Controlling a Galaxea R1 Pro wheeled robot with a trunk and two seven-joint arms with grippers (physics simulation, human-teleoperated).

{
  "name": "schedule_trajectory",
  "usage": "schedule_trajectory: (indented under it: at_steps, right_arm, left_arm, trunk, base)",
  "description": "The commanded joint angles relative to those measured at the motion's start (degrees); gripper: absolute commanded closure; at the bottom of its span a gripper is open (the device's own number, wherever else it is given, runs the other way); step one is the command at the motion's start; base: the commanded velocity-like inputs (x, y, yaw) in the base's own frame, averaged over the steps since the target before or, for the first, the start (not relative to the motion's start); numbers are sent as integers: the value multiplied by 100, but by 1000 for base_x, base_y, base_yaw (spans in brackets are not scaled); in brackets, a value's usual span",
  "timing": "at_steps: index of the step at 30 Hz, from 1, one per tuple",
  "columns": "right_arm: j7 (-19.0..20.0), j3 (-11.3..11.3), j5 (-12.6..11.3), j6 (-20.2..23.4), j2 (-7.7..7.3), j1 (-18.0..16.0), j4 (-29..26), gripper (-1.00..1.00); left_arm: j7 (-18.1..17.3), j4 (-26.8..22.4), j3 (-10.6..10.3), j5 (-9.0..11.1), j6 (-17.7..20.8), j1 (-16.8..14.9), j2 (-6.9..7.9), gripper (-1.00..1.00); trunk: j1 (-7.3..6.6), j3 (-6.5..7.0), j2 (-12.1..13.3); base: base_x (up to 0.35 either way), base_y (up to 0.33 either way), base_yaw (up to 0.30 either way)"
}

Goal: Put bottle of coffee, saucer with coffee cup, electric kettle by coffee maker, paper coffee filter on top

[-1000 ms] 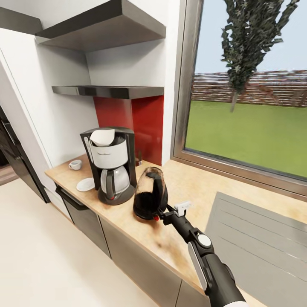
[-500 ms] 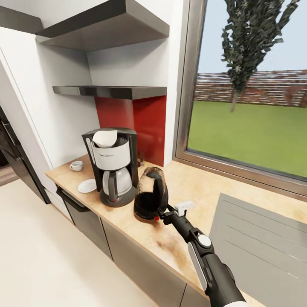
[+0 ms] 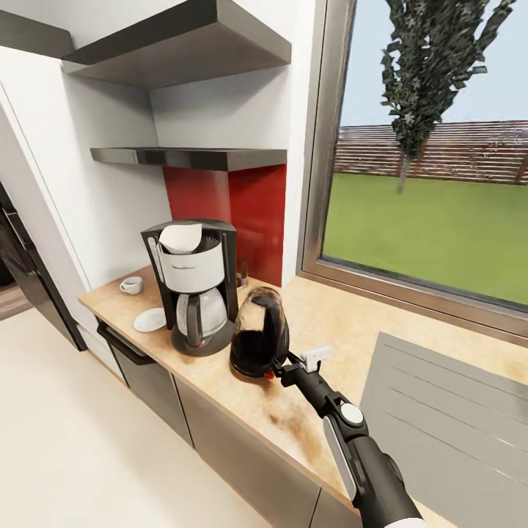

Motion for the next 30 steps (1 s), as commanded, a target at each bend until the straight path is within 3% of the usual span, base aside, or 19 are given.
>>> schedule_trajectory:
  at_steps: [1, 3, 4, 30]
  right_arm:
    - [22, -2, 49, 13, 3, -1, 99, 100]
    - [22, -2, 49, 13, 3, -1, 100, 100]
    - [22, -2, 49, 13, 3, -1, 100, -100]
    - [22, -2, 49, 13, 3, 0, 100, -100]
  left_arm:
    - [21, 3, -50, 48, -21, -5, 4, -100]
    - [21, 2, -50, 48, -20, -5, 3, -100]
    - [21, 1, -50, 48, -19, -5, 4, -100]
    - [21, -1, -50, 39, -43, 4, 5, -100]
  trunk:
    - [3, -11, -7]
    - [3, -11, -7]
    - [3, -11, -7]
    - [3, -11, -7]
  base:
    - [0, 0, 0]
    - [0, 0, 0]
    - [0, 0, 0]
    - [-27, 0, 0]
